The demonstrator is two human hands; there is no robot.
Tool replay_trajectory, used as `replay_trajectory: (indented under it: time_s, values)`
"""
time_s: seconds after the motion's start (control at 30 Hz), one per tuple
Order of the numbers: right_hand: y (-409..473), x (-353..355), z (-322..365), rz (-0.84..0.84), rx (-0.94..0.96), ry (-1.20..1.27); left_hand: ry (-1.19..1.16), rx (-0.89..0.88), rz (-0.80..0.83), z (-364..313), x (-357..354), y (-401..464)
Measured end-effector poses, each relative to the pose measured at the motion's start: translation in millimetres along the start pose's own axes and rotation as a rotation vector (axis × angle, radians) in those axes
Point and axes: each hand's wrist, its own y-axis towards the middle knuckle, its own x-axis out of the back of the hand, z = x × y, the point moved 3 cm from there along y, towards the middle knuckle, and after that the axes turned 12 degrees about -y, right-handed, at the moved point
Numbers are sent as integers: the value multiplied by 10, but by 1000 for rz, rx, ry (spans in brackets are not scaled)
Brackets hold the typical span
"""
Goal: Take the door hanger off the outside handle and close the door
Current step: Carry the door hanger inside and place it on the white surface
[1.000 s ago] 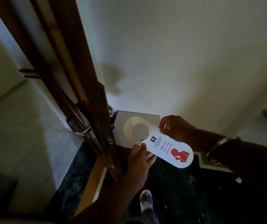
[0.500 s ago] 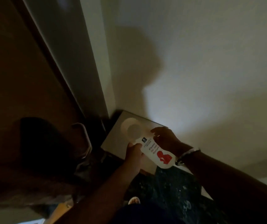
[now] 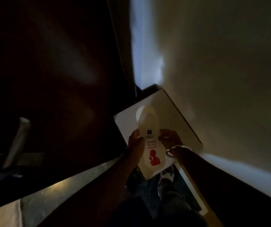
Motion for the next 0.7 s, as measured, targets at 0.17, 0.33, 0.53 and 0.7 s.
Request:
replay_trajectory:
  time_s: [0.17, 0.33, 0.53, 0.7]
  values:
    - [711, -320, -443, 68, -86, 29, 38, 97, -68, 527, -83, 721]
    - [1414, -798, -935, 105, -144, 20, -57, 216, -85, 1300, -81, 1440]
    - [1659, -943, -1160, 91, -56, -230, 60, 161, -125, 1478, -11, 1635]
    - [1053, -435, -666, 82, 31, -387, 491, 21, -93, 982, 249, 1259]
